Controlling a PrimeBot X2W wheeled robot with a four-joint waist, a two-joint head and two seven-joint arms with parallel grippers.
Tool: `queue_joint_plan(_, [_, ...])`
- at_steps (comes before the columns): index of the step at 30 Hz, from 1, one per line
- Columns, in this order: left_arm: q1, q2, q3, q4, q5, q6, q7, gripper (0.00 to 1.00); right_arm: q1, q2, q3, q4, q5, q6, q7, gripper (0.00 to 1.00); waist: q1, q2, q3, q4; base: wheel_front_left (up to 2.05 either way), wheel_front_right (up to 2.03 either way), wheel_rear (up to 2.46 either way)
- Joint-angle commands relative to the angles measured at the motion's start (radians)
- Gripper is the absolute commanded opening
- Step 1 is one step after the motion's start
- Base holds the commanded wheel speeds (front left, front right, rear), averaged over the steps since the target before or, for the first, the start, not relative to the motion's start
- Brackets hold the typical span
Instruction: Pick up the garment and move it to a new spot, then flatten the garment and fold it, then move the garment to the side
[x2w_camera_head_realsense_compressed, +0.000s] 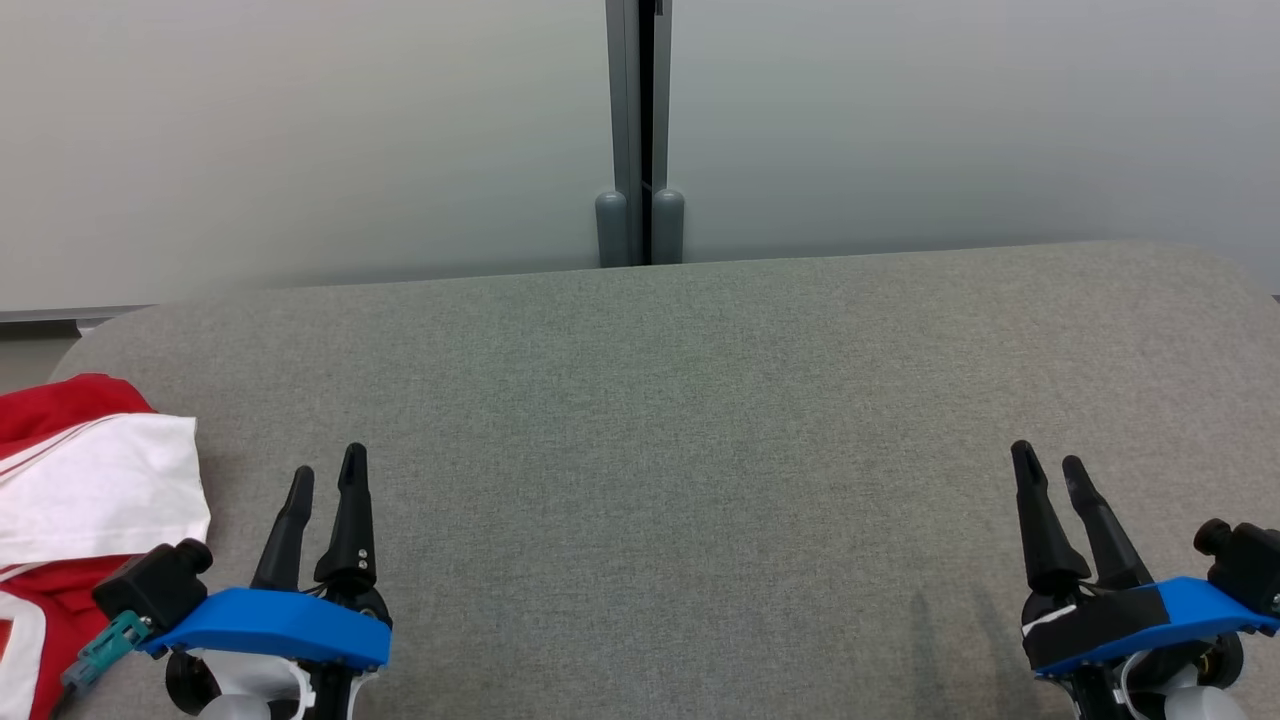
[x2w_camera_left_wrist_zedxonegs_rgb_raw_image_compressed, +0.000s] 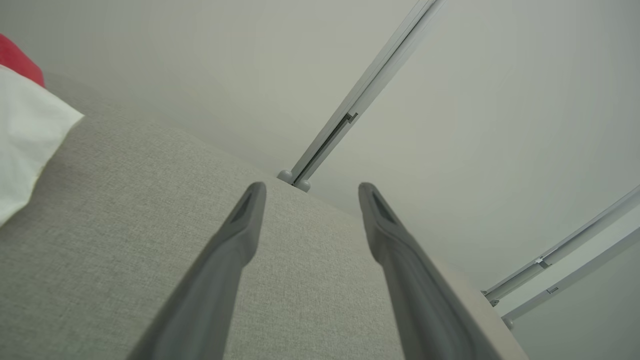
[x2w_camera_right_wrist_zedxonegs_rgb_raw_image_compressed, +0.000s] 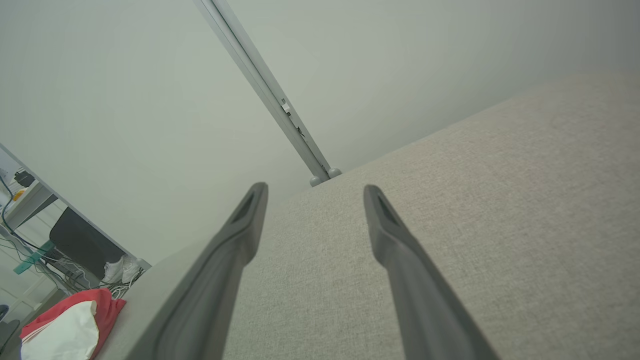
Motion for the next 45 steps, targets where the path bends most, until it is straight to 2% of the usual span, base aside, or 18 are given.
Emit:
queue_joint_plan(1, [-0.021, 0.011, -0.007, -0.003, 0.039, 0.001, -0.013, 1.0, -0.007, -0.008, 0.002, -0.015, -0.044, 0.002, -0.01, 1.0, 0.0, 0.0, 0.0, 0.0, 0.0, 0.0, 0.0])
queue_joint_plan(18, [-0.022, 0.025, -0.043, 0.044, 0.197, 0.001, -0.055, 1.0, 0.011, 0.005, -0.003, -0.008, -0.209, 0.002, -0.01, 1.0, 0.0, 0.0, -0.001, 0.004, 0.0, 0.0, 0.0])
queue_joint_plan(45, [-0.031, 0.031, -0.072, 0.132, 0.397, 0.001, -0.114, 1.0, 0.011, 0.019, 0.012, 0.022, -0.408, 0.002, -0.03, 1.0, 0.0, 0.0, 0.006, 0.004, 0.0, 0.0, 0.0])
